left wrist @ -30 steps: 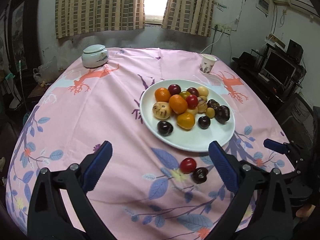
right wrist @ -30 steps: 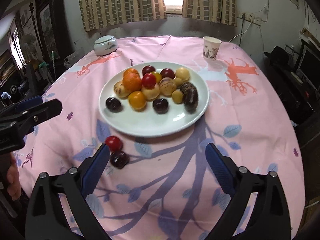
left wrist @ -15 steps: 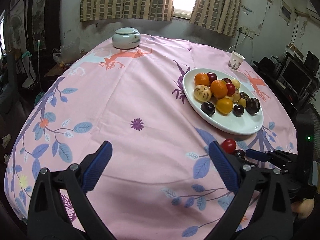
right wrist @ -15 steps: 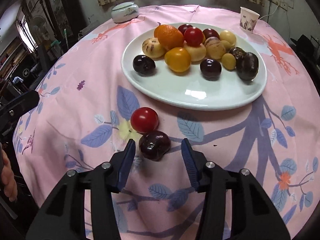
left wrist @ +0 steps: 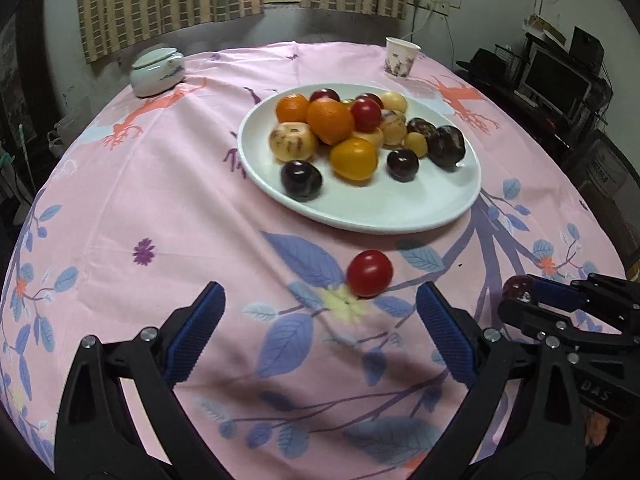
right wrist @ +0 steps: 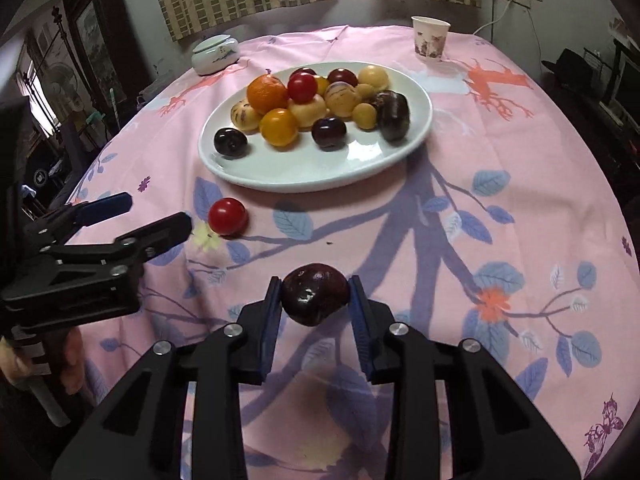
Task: Organize fruits
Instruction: 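Grasp the red fruit with the left tool while the right tool grasps the dark plum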
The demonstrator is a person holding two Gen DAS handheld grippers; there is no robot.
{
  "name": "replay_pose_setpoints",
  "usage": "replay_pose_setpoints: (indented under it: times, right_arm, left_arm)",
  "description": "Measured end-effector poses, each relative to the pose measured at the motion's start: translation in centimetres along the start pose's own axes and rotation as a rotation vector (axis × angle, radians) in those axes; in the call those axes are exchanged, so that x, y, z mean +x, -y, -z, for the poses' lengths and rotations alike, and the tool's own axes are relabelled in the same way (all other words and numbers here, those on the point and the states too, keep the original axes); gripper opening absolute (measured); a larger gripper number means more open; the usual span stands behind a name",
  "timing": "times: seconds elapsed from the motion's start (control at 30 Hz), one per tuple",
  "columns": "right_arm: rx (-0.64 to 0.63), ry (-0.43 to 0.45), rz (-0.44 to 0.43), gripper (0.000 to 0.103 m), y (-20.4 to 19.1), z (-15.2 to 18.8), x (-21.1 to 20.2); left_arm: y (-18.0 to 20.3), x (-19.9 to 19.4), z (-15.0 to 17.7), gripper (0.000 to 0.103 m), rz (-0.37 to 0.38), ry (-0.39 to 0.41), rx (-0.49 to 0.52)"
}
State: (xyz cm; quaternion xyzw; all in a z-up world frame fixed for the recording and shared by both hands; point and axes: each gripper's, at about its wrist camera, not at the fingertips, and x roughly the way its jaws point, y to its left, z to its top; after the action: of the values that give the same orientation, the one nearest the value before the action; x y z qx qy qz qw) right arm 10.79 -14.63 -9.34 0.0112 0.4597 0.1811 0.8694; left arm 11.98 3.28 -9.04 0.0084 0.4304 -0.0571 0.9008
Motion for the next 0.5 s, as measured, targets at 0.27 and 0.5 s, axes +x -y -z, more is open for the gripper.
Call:
replay_pose_setpoints:
  times: [0.27,0.5]
  right_arm:
    - [0.077,0.029,-0.046,0.033,3.2,0.7,-1.4]
    - [0.074,0.037,-0.067,0.033,3.0,0.9,-1.9]
  left_arm:
    - [1.3,4.6,-1.0,0.032,0.106,-0.114,-0.011]
    - [2.5,2.1,-0.4,0.03,0.074,-0.061,0.011]
